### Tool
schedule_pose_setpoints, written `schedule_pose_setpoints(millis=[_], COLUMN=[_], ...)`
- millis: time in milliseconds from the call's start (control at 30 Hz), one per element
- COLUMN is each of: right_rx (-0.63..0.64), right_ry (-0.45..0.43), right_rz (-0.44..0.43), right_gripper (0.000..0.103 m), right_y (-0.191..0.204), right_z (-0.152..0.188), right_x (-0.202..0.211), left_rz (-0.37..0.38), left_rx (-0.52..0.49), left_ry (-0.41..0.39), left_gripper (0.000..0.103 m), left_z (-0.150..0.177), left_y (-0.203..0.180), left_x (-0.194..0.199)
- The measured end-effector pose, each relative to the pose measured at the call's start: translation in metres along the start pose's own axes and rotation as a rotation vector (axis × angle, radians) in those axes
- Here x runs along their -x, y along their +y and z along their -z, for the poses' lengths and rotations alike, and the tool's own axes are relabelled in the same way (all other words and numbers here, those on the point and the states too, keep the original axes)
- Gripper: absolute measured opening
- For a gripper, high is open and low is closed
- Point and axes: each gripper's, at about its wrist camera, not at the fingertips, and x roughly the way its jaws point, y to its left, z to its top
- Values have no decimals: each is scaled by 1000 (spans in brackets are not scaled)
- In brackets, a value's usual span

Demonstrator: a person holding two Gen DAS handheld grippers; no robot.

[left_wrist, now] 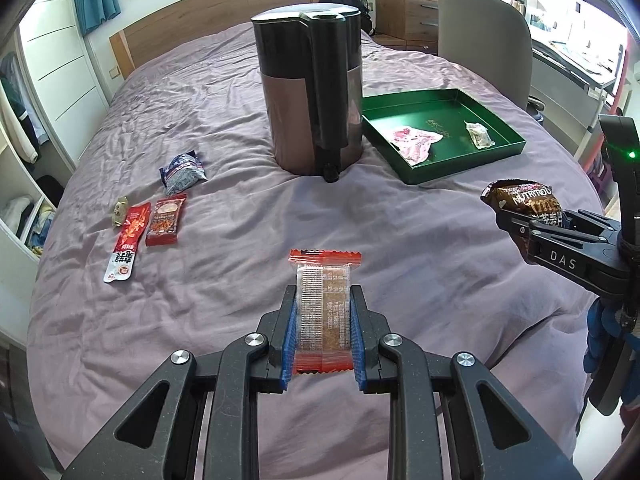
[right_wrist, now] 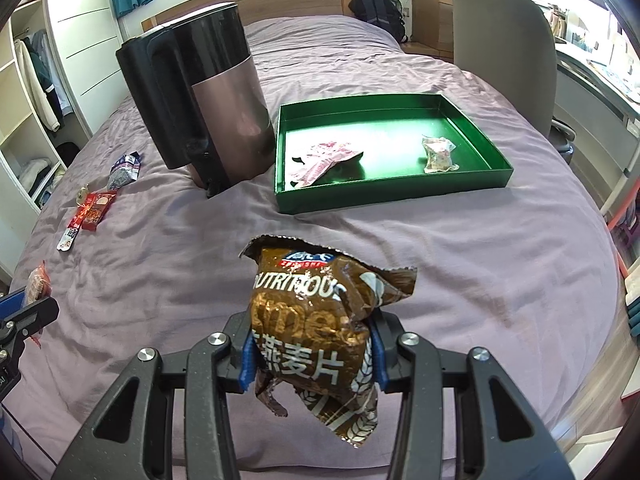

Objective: Organize snacks
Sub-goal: 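Lower the wafer bar with left tool while right tool lowers oat-chip bag into tray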

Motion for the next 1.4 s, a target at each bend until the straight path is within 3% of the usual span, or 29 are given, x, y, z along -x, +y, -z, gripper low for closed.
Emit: schedule_pose_setpoints(millis=[333, 733, 1067, 1400], right_rx=[-34, -37, -53, -21], right_ry=[-11, -83, -137, -178], right_rz=[19, 54, 121, 145], right_gripper=[102, 102, 102, 102], right_y=[-41, -89, -137, -147], right_z=[-15, -74, -134, -174], right_x=[-14, -38, -80, -131], left_rz=[86, 184, 193, 180], left_rx=[-47, -84, -96, -134], left_ry=[14, -23, -50, -70], left_gripper=[20, 20, 19, 19], left_z=[-35, -121, -192, -207], left_y=[-47, -103, -138, -157], left_x=[-25, -77, -151, -197])
